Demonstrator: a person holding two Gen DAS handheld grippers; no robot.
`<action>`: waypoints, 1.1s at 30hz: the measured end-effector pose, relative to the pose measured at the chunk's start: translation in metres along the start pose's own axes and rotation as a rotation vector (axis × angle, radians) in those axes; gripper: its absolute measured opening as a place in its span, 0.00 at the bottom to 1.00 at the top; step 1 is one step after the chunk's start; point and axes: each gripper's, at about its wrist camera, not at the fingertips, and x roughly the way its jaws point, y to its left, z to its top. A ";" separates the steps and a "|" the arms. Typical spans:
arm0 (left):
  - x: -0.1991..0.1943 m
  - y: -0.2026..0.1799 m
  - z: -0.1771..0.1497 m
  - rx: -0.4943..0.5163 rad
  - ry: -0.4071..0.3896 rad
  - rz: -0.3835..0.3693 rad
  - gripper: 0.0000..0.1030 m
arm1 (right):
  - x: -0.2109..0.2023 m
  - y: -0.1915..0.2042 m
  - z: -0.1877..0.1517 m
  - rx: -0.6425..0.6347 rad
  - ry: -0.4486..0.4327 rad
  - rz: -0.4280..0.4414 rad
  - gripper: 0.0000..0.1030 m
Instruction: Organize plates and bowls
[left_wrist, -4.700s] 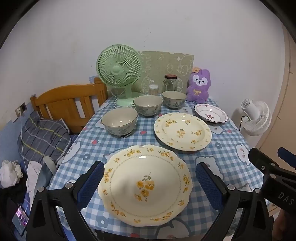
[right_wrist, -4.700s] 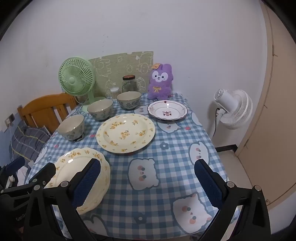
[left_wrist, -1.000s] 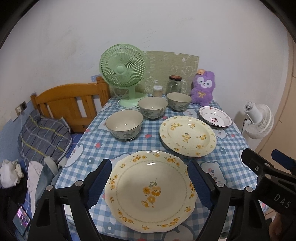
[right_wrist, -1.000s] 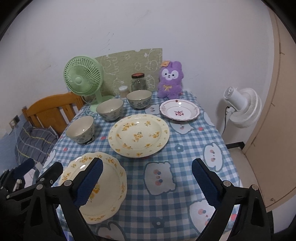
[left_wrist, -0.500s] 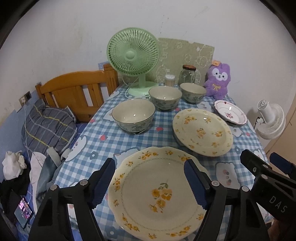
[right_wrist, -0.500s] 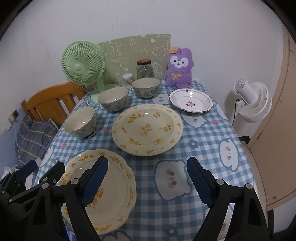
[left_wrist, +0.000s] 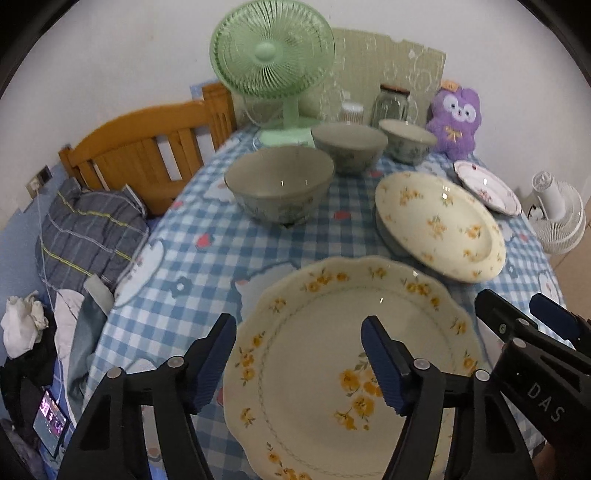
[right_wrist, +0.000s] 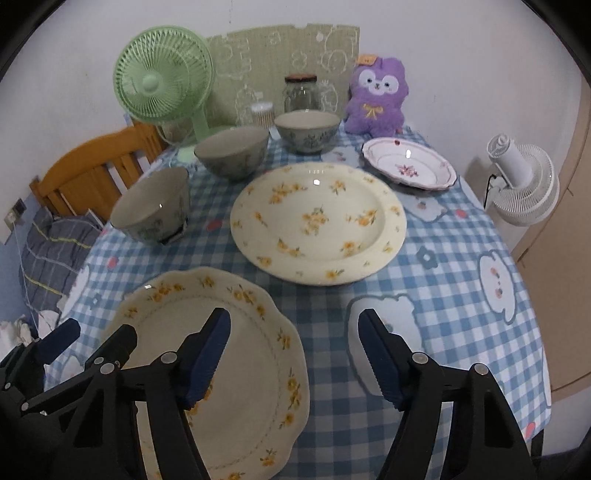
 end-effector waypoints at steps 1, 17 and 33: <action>0.003 0.001 -0.001 0.001 0.009 -0.002 0.68 | 0.004 0.001 -0.001 0.002 0.009 -0.002 0.73; 0.026 0.016 -0.016 0.016 0.083 0.012 0.64 | 0.036 0.018 -0.026 0.009 0.135 -0.038 0.73; 0.053 0.035 -0.019 -0.018 0.187 -0.067 0.51 | 0.048 0.030 -0.026 0.015 0.158 -0.083 0.69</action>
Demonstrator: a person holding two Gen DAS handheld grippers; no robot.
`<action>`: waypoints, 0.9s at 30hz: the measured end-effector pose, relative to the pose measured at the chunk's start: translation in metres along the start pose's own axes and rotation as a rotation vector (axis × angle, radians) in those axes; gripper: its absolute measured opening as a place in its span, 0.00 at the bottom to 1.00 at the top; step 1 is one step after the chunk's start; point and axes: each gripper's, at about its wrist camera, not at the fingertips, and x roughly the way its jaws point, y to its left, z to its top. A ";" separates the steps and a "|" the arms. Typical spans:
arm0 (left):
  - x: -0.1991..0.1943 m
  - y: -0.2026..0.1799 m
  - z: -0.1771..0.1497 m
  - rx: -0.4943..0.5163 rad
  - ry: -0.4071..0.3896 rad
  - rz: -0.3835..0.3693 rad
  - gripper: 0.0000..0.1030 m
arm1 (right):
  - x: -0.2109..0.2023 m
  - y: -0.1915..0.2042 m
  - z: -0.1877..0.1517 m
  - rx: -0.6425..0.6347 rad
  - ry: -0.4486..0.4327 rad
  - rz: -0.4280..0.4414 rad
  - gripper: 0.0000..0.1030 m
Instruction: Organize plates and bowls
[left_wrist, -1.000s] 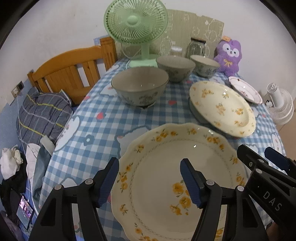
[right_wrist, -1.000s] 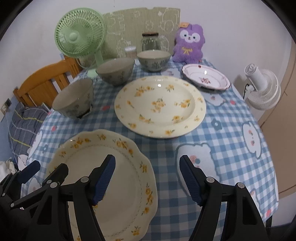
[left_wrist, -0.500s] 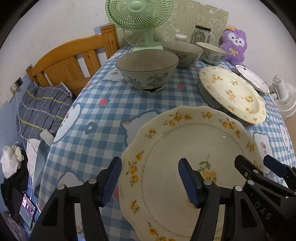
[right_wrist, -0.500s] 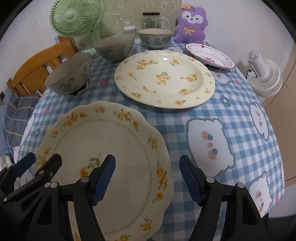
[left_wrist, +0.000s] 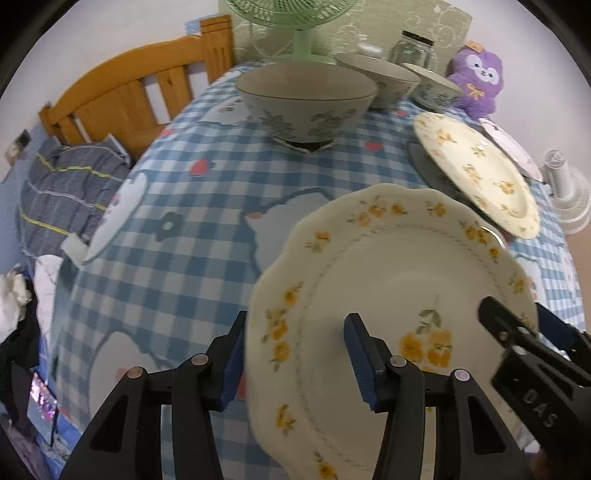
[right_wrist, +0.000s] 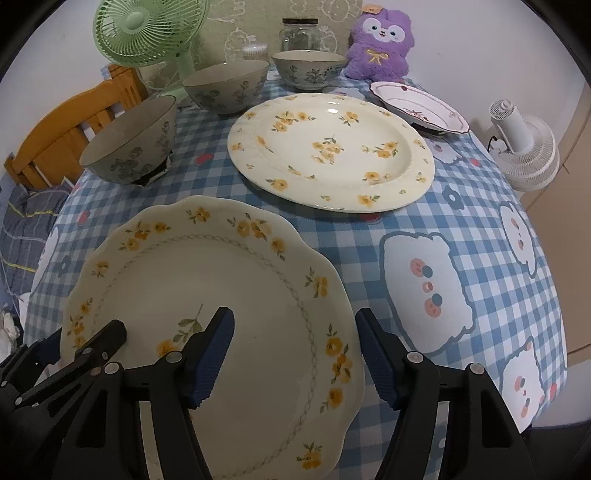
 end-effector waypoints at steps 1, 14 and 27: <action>0.001 -0.001 0.001 0.004 0.000 0.003 0.50 | 0.001 0.000 0.000 0.002 0.003 -0.005 0.67; 0.007 0.005 0.008 -0.001 0.021 -0.056 0.51 | 0.013 -0.006 0.005 -0.002 0.059 -0.031 0.51; 0.007 0.003 0.009 0.111 0.057 -0.085 0.50 | 0.016 -0.004 0.008 -0.138 0.137 0.035 0.50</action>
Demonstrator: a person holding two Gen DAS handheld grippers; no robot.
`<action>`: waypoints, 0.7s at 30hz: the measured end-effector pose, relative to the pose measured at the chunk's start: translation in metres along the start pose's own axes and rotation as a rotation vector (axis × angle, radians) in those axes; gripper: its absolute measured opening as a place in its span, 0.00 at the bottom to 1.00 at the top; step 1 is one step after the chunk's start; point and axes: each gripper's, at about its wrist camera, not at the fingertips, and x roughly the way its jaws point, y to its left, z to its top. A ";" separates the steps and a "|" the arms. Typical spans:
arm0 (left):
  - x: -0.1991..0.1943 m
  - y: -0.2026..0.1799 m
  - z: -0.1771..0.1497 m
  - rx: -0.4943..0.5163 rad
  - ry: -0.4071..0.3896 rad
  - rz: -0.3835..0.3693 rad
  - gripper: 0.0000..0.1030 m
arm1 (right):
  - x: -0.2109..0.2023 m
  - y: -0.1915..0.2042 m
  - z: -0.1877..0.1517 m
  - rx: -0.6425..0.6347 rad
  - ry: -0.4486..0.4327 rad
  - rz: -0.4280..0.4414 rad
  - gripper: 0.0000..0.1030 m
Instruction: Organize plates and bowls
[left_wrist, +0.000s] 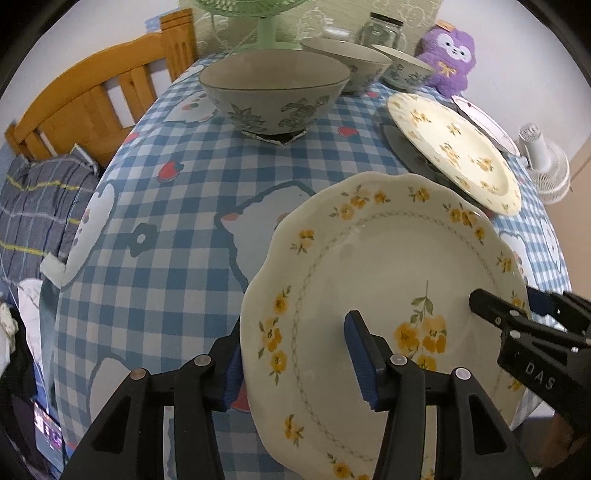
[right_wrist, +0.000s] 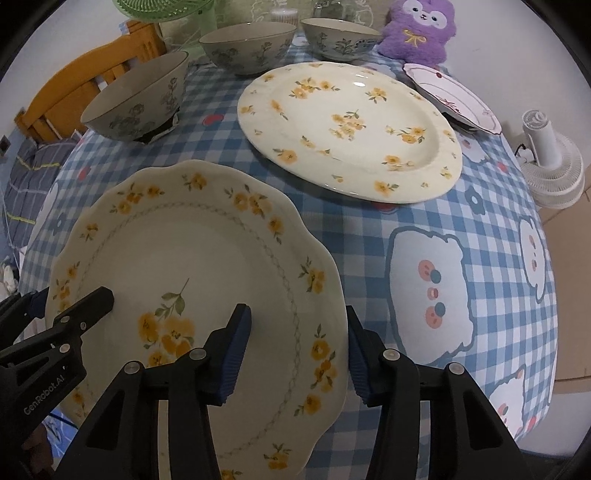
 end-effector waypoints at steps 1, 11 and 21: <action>0.000 0.000 0.000 -0.001 0.001 -0.001 0.50 | 0.000 0.000 0.000 -0.003 0.002 0.003 0.50; -0.007 -0.012 -0.003 0.029 -0.004 0.023 0.49 | -0.002 -0.010 -0.002 0.005 0.025 0.013 0.49; -0.013 -0.043 -0.001 0.034 -0.014 0.019 0.49 | -0.015 -0.040 -0.006 -0.012 0.017 0.012 0.48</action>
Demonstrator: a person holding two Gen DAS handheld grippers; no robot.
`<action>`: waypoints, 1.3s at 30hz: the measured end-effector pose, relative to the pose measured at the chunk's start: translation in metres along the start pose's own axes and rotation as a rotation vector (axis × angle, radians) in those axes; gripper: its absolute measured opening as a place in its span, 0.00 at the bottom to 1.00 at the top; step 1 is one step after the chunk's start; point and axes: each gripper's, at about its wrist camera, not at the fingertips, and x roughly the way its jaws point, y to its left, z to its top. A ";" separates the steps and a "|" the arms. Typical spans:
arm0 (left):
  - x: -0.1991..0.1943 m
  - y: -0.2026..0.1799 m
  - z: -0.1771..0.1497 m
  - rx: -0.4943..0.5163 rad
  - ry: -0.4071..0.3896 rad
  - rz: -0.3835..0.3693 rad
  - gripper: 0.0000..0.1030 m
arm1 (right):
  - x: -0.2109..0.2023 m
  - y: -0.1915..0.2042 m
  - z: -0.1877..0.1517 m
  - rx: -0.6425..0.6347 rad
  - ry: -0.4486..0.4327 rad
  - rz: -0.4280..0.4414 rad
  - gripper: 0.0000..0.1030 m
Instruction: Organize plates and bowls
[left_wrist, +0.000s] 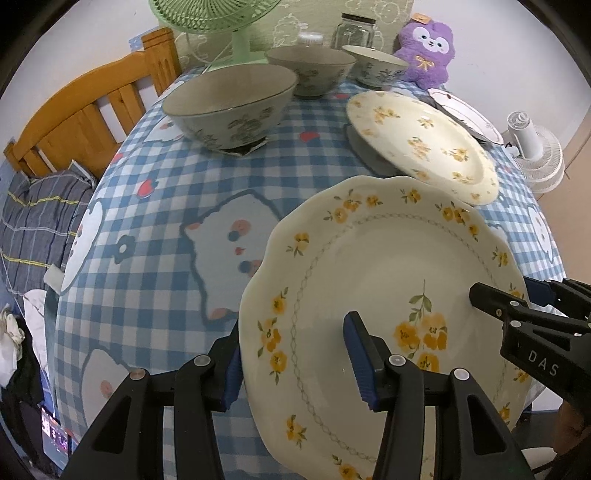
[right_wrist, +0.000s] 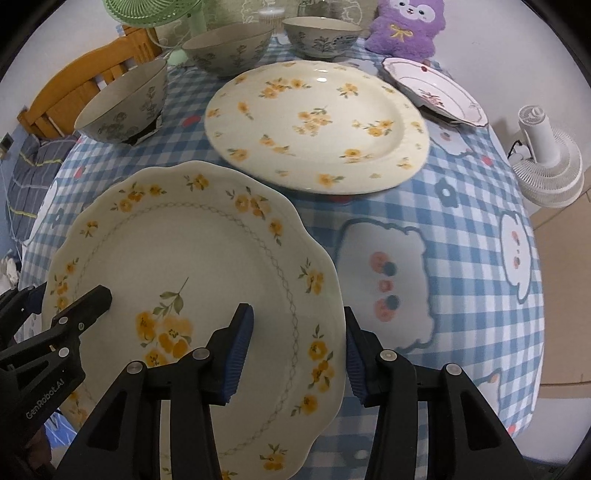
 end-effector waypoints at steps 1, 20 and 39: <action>-0.001 -0.003 0.000 0.000 -0.001 -0.001 0.49 | -0.002 -0.004 0.000 0.000 -0.002 -0.001 0.48; -0.009 -0.080 0.008 0.040 -0.035 -0.012 0.49 | -0.023 -0.085 -0.012 0.041 -0.039 -0.020 0.48; 0.011 -0.168 0.019 0.084 -0.027 -0.035 0.49 | -0.019 -0.179 -0.019 0.087 -0.033 -0.048 0.47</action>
